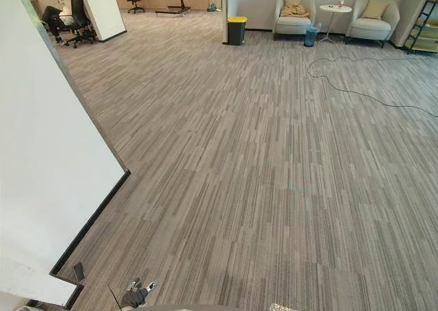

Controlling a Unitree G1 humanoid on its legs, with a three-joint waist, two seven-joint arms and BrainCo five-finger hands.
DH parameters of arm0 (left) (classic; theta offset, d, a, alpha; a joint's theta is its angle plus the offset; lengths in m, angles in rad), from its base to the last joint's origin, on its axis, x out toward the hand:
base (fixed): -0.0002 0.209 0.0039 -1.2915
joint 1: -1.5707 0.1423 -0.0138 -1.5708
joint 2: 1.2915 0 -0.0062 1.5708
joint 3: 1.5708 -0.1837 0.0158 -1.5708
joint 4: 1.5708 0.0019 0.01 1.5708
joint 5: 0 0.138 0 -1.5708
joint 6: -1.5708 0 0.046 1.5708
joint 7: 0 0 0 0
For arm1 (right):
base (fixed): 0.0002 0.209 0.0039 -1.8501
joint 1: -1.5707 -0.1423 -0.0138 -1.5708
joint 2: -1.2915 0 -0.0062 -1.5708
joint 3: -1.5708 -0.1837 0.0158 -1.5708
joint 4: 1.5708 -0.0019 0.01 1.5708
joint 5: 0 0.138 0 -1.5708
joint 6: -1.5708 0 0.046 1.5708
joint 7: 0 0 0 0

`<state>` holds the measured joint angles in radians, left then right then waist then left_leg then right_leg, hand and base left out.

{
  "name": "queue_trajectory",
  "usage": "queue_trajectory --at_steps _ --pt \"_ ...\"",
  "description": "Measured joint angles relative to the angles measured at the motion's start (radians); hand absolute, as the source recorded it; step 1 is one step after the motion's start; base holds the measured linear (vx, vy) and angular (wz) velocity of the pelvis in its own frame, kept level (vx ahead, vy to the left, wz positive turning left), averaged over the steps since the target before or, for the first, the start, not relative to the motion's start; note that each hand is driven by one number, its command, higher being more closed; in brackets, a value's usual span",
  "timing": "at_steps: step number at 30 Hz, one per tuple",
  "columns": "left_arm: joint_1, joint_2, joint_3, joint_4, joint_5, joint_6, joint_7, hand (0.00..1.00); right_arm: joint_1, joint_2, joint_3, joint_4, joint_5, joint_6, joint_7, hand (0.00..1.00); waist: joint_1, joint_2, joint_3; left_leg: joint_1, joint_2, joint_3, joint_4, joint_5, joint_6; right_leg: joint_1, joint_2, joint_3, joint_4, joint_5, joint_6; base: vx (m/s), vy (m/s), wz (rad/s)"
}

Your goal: Organize washtable

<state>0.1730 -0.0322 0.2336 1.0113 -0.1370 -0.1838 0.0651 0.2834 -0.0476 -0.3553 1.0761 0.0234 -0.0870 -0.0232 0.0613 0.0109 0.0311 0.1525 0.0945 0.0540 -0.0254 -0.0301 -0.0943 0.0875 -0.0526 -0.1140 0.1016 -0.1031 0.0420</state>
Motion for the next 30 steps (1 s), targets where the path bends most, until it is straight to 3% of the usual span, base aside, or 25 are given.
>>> queue_trajectory --at_steps 8,11,30 --pt "0.000 0.005 -0.007 0.002 0.001 0.000 0.000 0.00 -0.004 0.001 0.000 0.000 -0.008 0.000 0.000 0.00 -0.005 0.005 0.006 -0.001 0.000 -0.004 -0.012 0.000 0.001 -0.002 -0.001 0.003 -0.009 0.006 0.007 -0.07 0.001 -0.02" --pt "0.000 0.010 -0.008 0.011 0.001 -0.001 0.000 0.00 -0.011 0.001 0.001 0.000 -0.008 0.001 0.000 0.00 -0.022 0.004 0.008 -0.002 0.000 -0.009 -0.012 0.001 0.001 -0.003 -0.001 0.003 -0.019 0.013 0.009 0.00 0.002 0.01" --pt "-0.016 0.018 -0.027 0.031 0.001 -0.001 0.000 0.00 -0.022 -0.002 0.002 0.021 -0.008 -0.001 0.000 0.00 -0.021 -0.007 0.008 0.006 -0.003 -0.010 -0.021 0.000 0.002 0.012 0.003 0.003 -0.039 0.020 0.003 0.00 0.000 0.00"
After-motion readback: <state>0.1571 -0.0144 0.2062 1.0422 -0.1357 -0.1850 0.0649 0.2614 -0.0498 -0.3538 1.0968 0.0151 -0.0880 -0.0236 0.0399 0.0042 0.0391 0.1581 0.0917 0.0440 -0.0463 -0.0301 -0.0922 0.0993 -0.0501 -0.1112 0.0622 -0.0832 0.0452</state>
